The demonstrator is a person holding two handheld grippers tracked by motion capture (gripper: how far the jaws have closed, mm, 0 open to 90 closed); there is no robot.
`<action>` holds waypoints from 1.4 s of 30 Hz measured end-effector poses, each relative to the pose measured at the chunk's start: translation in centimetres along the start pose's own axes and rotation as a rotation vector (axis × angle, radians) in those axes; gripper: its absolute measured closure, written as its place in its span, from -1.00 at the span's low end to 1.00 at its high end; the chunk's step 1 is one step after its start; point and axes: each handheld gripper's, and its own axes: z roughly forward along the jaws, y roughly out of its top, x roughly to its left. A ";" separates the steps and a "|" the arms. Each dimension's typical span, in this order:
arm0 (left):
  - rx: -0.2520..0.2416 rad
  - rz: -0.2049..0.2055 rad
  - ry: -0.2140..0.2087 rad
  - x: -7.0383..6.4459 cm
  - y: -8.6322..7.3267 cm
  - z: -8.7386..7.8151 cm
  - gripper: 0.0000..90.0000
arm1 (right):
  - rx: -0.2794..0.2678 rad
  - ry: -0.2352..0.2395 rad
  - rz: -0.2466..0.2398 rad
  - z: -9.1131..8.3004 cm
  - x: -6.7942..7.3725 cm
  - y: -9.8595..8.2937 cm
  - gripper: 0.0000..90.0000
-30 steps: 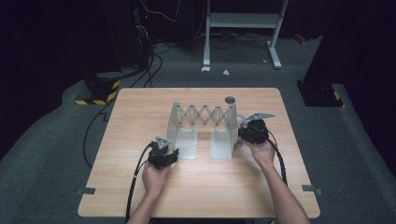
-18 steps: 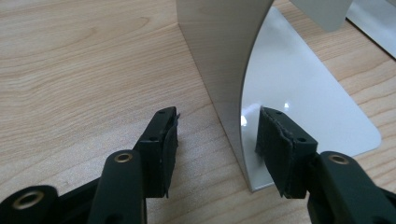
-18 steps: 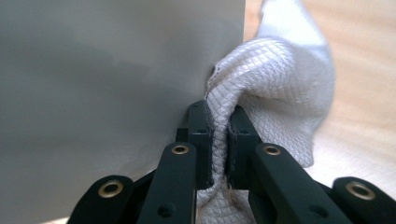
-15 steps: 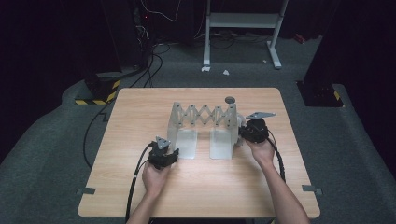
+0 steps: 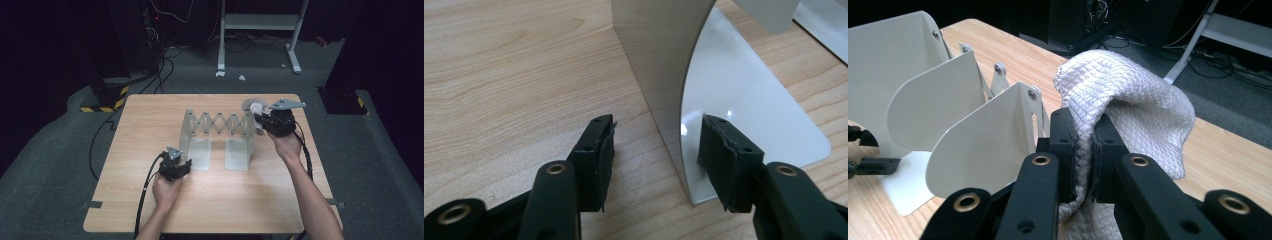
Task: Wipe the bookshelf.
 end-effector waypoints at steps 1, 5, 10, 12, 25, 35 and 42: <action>0.000 0.000 0.000 0.0 0.0 0.0 0.07 | 0.004 0.003 0.011 0.4 -0.1 -0.3 0.86; 0.000 0.000 0.000 0.0 0.0 0.0 0.07 | 0.006 0.010 0.039 0.8 -0.4 -1.0 0.86; 0.000 0.000 0.000 0.0 0.0 0.0 0.07 | 0.063 0.003 0.039 2.0 -0.4 -2.7 0.86; -0.001 -0.001 0.000 0.0 0.0 0.0 0.07 | 0.101 0.002 0.047 2.9 -0.2 -4.0 0.86; 0.000 0.000 0.000 0.0 0.0 0.0 0.07 | 0.233 0.033 0.120 5.8 1.1 -11.1 0.85; 0.000 -0.004 -0.002 0.0 0.0 0.0 0.08 | 0.126 0.046 0.057 0.3 2.5 -8.2 0.85; 0.000 -0.004 -0.003 0.0 0.0 0.0 0.08 | 0.042 0.040 0.010 -3.4 3.5 -5.2 0.85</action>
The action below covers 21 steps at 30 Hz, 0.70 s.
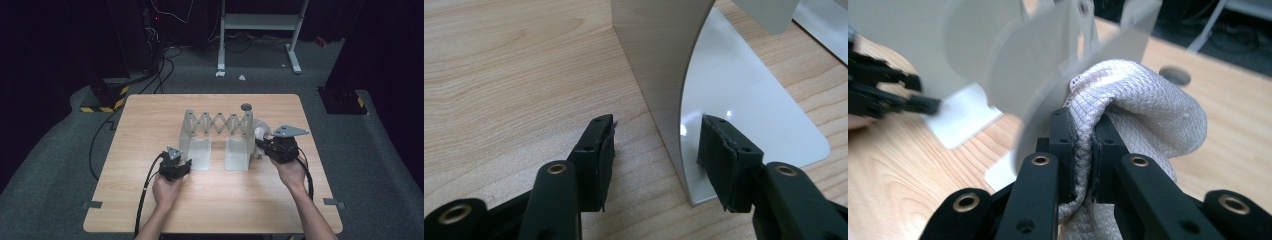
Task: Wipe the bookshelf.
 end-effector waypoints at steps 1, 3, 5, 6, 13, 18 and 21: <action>0.000 0.000 -0.001 0.0 0.0 0.0 0.08 | -0.012 -0.004 -0.004 -0.9 0.4 0.7 0.85; 0.000 0.002 -0.001 0.0 0.0 0.0 0.08 | -0.024 -0.003 -0.012 -1.6 0.9 1.1 0.85; 0.000 0.002 -0.002 0.0 0.0 0.0 0.08 | -0.027 0.001 -0.025 -2.1 1.3 1.2 0.85; 0.000 0.002 -0.002 0.0 0.0 0.0 0.08 | -0.026 0.003 -0.029 -2.3 1.6 1.2 0.85; 0.000 0.002 -0.002 0.0 0.0 0.0 0.08 | -0.011 0.020 -0.030 -1.9 2.7 -0.9 0.85; 0.001 0.004 -0.002 0.0 0.0 0.0 0.08 | 0.000 0.023 -0.013 -1.3 2.9 -2.6 0.85; 0.001 0.006 -0.002 0.0 0.0 0.0 0.08 | 0.023 0.024 0.009 -0.6 3.0 -4.0 0.85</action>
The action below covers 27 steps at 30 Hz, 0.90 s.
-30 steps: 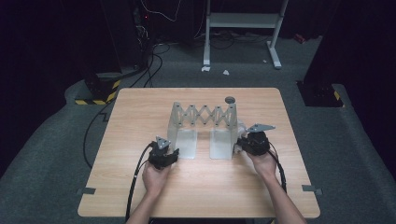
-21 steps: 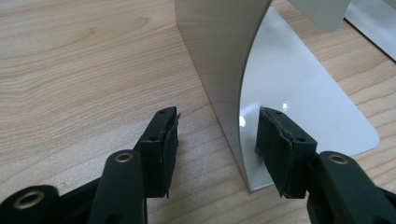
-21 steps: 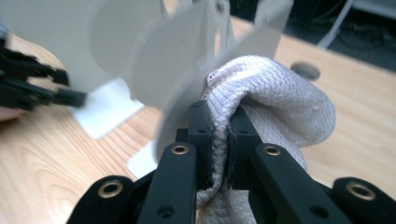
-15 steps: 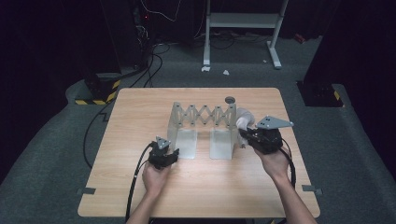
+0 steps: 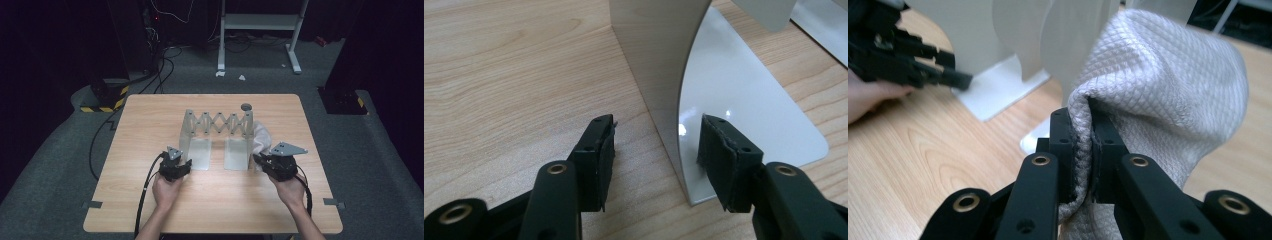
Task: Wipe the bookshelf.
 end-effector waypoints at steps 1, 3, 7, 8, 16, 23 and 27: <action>0.000 0.000 0.000 0.0 0.0 0.0 0.08 | 0.023 0.005 0.014 0.7 0.1 -0.9 0.85; 0.000 0.000 0.000 0.0 0.0 0.0 0.08 | 0.036 0.011 0.019 1.1 0.2 -1.4 0.85; 0.000 -0.001 0.000 0.0 0.0 0.0 0.08 | 0.086 0.020 0.031 2.9 0.8 -3.6 0.85; 0.000 0.000 0.000 0.0 0.0 0.0 0.08 | 0.098 0.017 0.024 3.3 1.0 -4.0 0.85; 0.000 0.000 0.000 0.0 0.0 0.0 0.08 | 0.109 0.016 -0.073 5.2 3.5 -4.4 0.85; 0.000 -0.001 0.000 0.0 0.0 0.0 0.08 | 0.109 -0.016 -0.089 7.0 3.9 -3.1 0.85; 0.000 -0.002 -0.001 0.0 0.0 0.0 0.08 | 0.130 -0.043 -0.079 7.7 3.6 -3.3 0.85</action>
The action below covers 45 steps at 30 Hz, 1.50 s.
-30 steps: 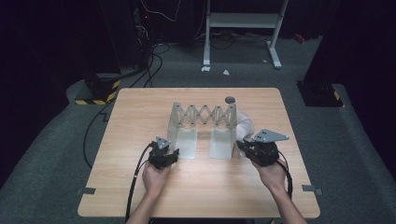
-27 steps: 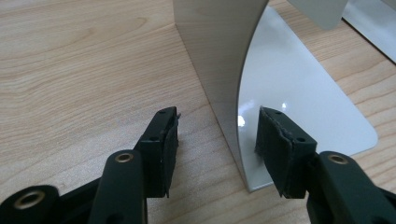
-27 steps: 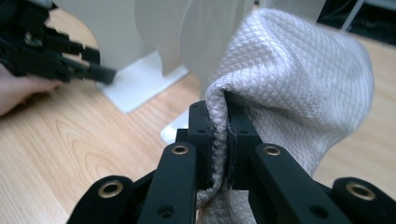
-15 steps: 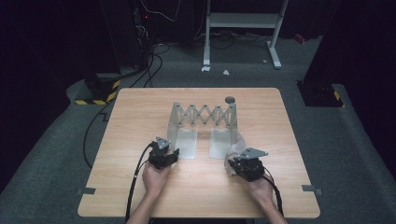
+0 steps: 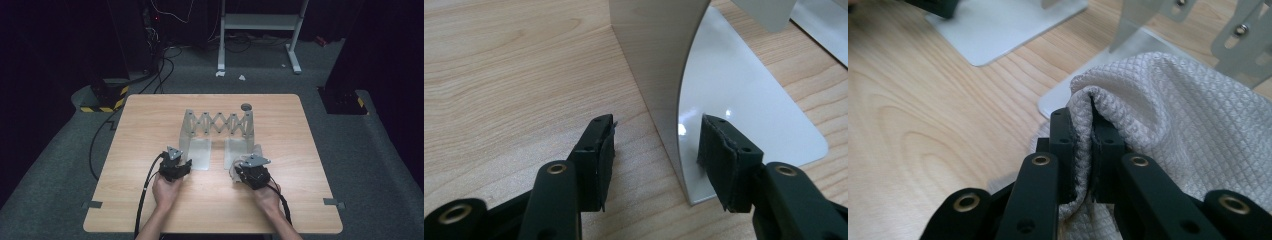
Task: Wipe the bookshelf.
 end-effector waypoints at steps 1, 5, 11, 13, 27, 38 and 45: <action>0.000 0.000 0.000 0.0 0.0 0.0 0.08 | 0.009 -0.018 -0.002 0.3 -0.2 0.0 0.85; 0.000 0.000 0.000 0.0 0.0 0.0 0.08 | 0.021 -0.051 0.009 0.6 -0.9 -0.2 0.85; -0.001 -0.002 0.001 0.0 0.0 0.0 0.08 | 0.037 -0.080 0.019 1.0 -1.9 -0.2 0.86; -0.002 -0.002 0.000 0.0 0.0 0.0 0.08 | 0.047 -0.100 0.030 1.1 -2.5 -0.1 0.86; -0.003 0.004 -0.002 0.0 0.0 0.0 0.13 | 0.041 -0.121 0.076 0.7 -3.4 0.0 0.85; -0.003 0.005 -0.002 0.0 0.0 0.0 0.13 | -0.089 -0.129 0.043 -1.9 -2.8 5.2 0.85; -0.003 0.004 -0.002 0.0 0.0 0.0 0.13 | -0.121 -0.244 0.008 -4.0 -4.0 7.2 0.85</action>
